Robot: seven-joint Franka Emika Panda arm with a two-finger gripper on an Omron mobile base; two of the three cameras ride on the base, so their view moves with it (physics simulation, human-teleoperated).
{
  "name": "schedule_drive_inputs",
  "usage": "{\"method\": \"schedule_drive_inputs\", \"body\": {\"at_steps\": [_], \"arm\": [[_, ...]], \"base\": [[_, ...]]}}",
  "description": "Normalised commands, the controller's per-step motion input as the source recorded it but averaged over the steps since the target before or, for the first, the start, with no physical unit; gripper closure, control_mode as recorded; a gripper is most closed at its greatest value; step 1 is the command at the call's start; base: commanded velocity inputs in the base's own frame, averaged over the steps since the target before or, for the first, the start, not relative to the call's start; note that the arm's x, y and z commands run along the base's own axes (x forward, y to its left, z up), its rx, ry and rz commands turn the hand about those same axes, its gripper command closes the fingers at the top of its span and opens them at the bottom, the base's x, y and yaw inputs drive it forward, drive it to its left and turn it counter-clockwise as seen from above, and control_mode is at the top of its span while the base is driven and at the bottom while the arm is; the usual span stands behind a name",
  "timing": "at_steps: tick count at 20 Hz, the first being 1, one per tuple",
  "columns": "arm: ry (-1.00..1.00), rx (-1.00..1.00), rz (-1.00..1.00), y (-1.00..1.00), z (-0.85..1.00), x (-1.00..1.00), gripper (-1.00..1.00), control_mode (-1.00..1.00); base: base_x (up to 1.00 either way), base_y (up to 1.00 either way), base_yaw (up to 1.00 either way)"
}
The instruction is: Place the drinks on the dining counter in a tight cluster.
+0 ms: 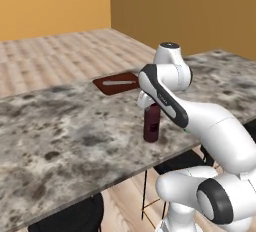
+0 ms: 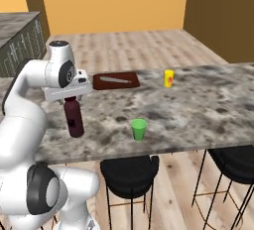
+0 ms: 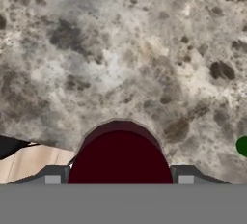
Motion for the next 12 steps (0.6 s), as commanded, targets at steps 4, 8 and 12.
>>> {"method": "schedule_drive_inputs", "body": {"at_steps": [4,8,12], "arm": [[0.0,0.0,0.0,0.0,0.0,0.0,1.0,1.0],[0.0,0.0,0.0,0.0,0.0,0.0,1.0,1.0],[0.0,0.0,0.0,0.0,0.0,0.0,1.0,1.0]], "base": [[0.42,-0.14,0.0],[0.04,-0.04,0.0],[0.0,0.0,0.0]]}}
